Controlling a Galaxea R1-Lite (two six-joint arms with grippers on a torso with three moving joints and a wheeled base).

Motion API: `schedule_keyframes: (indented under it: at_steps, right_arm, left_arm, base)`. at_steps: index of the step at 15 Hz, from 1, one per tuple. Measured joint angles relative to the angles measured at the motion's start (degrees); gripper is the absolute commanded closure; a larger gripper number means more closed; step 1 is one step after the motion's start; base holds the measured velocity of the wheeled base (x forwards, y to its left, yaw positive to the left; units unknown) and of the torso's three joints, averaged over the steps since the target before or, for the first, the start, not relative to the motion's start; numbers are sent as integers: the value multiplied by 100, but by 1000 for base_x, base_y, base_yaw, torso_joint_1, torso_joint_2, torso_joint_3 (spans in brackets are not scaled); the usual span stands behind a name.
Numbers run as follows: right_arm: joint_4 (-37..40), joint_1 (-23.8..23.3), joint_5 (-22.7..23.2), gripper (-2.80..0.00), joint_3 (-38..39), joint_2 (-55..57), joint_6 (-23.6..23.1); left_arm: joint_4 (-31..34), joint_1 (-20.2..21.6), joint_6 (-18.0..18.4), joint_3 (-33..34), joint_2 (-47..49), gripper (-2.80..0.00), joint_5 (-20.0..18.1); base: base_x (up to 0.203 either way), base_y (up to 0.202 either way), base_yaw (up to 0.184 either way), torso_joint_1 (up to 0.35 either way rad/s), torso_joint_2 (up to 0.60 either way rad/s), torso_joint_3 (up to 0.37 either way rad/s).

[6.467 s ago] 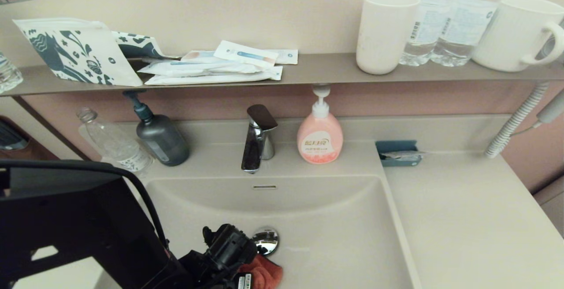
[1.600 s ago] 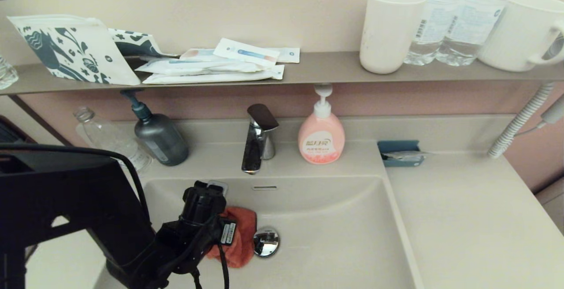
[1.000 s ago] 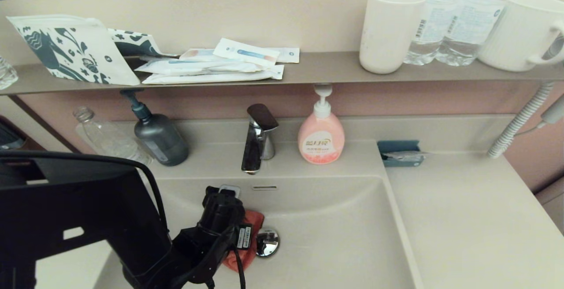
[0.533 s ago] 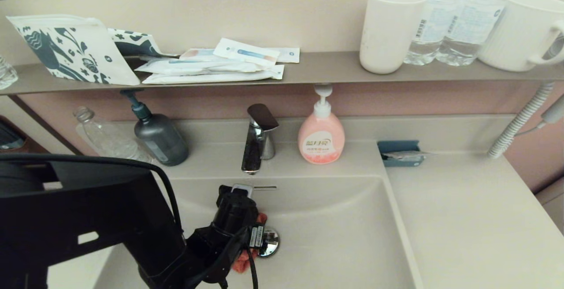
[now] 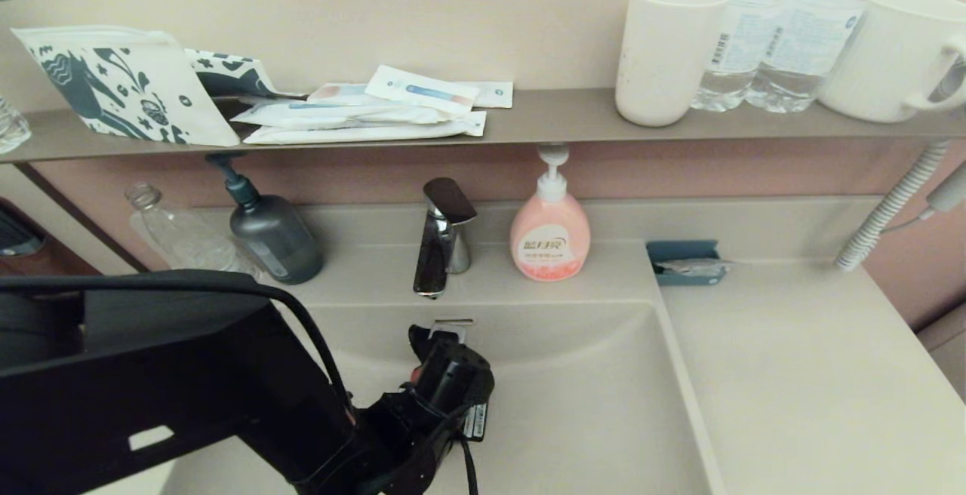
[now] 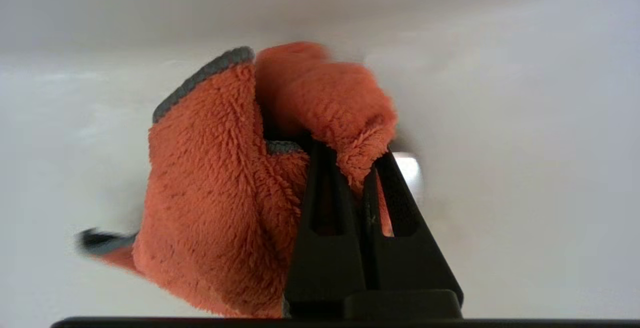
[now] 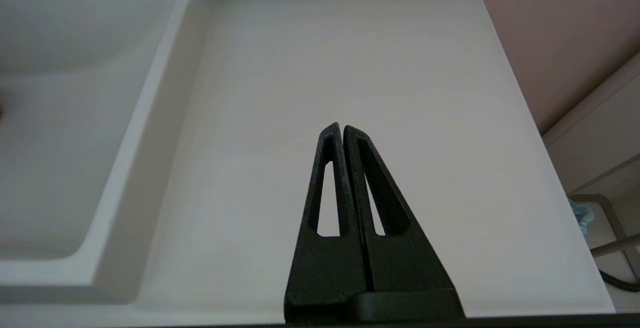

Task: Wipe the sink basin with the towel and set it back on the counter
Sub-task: Wipe the sink

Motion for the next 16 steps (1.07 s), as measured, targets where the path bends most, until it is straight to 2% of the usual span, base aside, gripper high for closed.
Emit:
schedule_keyframes:
  at_steps: [6, 11, 16]
  right_arm:
    - [-2, 0, 0, 0, 0, 0, 0]
    - [-1, 2, -1, 0, 0, 0, 0]
    - [0, 0, 0, 0, 0, 0, 0]
  left_arm:
    - [92, -530, -150, -415, 45, 0, 213]
    - [1138, -809, -763, -1062, 69, 0, 238]
    - [1376, -963, -750, -1526, 105, 0, 252]
  base:
    - [0, 0, 0, 0, 0, 0]
    - [0, 0, 0, 0, 0, 0]
    - [0, 0, 0, 0, 0, 0]
